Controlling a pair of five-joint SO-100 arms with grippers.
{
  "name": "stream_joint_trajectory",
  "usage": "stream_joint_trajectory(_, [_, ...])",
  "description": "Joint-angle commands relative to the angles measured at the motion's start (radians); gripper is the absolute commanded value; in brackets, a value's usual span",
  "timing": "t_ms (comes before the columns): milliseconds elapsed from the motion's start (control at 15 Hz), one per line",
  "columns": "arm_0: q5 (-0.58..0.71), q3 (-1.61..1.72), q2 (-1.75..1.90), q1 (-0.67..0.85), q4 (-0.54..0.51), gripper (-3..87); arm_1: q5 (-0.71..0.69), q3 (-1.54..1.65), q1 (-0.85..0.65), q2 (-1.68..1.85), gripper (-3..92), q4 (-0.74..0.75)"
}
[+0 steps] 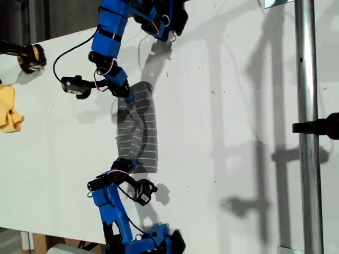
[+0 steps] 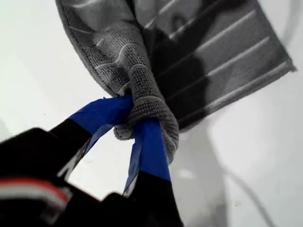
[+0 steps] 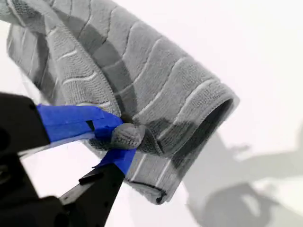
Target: Grasp corners of a towel and fold twice.
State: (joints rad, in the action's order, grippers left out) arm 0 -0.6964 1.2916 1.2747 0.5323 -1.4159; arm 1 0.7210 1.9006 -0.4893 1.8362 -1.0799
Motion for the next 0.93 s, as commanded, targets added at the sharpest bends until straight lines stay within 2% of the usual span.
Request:
stream_joint_trajectory(0, [0.063, -0.095, 0.018, 0.092, 0.011, -1.6, -0.077, -0.144, -0.074, -0.061, -0.2, 0.04])
stream_joint_trajectory(200, [0.117, -0.192, -0.009, 0.178, 0.012, -1.6, -0.172, -0.337, -0.183, -0.21, -0.2, 0.048])
stream_joint_trajectory(400, [0.11, -0.236, -0.008, 0.249, -0.018, -1.6, -0.238, -0.545, -0.275, -0.351, -0.2, 0.023])
stream_joint_trajectory(867, [0.118, -0.327, -0.043, 0.351, -0.005, -1.6, -0.273, -0.703, -0.397, -0.408, -0.2, 0.023])
